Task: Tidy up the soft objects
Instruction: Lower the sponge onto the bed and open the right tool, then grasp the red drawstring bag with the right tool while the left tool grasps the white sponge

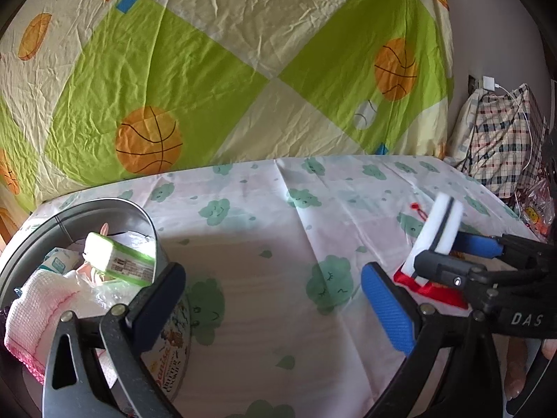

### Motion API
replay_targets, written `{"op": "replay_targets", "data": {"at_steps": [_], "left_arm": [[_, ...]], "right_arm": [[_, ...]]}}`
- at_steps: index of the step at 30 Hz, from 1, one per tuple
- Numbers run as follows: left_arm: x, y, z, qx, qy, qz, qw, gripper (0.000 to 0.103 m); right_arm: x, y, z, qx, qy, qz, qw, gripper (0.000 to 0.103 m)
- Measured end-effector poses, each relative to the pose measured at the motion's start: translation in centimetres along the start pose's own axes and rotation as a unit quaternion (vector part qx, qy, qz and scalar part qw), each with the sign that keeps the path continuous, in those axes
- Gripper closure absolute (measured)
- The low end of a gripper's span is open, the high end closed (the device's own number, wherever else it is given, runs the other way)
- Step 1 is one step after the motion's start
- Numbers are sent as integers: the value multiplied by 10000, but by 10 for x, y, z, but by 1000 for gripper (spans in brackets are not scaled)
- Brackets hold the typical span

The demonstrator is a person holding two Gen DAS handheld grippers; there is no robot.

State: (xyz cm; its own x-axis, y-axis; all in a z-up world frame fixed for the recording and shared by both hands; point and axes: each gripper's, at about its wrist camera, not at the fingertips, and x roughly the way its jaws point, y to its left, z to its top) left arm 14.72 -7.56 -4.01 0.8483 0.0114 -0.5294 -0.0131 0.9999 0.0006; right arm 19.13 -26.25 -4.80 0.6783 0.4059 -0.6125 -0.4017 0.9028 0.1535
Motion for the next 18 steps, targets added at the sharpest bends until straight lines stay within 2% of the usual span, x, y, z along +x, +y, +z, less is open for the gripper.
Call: {"op": "replay_targets", "data": {"at_steps": [1,4,7,9,14,18], "left_arm": [[0,0,0,-10,4,-6,10000,1],[-1,-1,-1,21,4,11,10000,1],[1,-7,-1,131,42,22,9999,1],[5,-14,0,211,121,-63,9997,1],[24,-37,7,567,367,-58,9977,1],[26,-40,13,577,303,-33,9979,1]], "right_arm": [[0,-2,0,64,15,34,10000,22],[-8,-11,-4,223,-10,193,9996,22],[-15,-15,-7,260,-73,142,9995,22],[-19,-21,-7,283,-126,-85,9995,22],[-10,-35,-2,368,-26,-1022,9941,22],[5,-41,4,464,265,-1136,9921,22]]}}
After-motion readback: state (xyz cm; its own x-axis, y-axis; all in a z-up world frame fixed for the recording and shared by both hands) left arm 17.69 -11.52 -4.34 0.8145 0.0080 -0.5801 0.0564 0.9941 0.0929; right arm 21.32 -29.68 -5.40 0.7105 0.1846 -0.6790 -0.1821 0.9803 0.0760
